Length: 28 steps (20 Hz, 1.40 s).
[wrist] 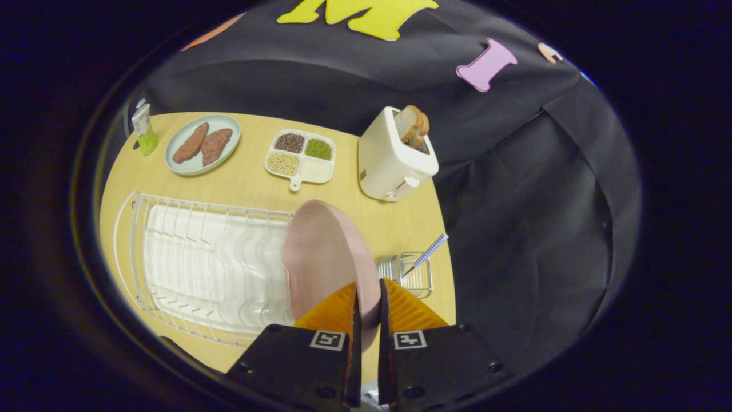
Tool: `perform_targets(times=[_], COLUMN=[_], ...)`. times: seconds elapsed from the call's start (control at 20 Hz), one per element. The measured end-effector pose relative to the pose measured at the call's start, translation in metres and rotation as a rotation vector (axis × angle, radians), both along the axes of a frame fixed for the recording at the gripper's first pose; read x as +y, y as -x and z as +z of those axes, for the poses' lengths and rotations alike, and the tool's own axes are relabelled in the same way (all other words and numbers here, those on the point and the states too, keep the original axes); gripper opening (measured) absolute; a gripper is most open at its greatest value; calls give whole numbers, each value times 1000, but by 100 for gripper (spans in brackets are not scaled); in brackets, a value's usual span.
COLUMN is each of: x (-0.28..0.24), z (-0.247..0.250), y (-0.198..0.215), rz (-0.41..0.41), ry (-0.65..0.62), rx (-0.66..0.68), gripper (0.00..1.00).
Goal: Take the plate from the dish rack, then take the spoon from the basket and place it into the plate.
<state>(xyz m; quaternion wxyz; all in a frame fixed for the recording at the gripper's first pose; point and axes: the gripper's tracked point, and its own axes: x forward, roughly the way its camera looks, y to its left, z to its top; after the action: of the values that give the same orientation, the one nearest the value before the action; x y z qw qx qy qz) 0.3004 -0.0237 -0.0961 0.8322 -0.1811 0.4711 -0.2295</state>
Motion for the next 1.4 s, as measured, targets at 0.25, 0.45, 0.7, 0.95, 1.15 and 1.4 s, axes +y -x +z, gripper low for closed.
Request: perform_targets(times=[0.25, 0.45, 0.7, 0.95, 1.15, 1.4], x=[-1, -2, 16, 39, 52, 46], z=[19, 21, 2, -39, -91, -154], y=[11, 43, 110, 181, 221, 243], rz=[-9, 22, 58, 120, 145, 106], ry=[65, -26, -341, -602, -697, -720], rx=[-130, -172, -226, -229, -189, -145], gripper=[17, 17, 17, 17, 17, 17])
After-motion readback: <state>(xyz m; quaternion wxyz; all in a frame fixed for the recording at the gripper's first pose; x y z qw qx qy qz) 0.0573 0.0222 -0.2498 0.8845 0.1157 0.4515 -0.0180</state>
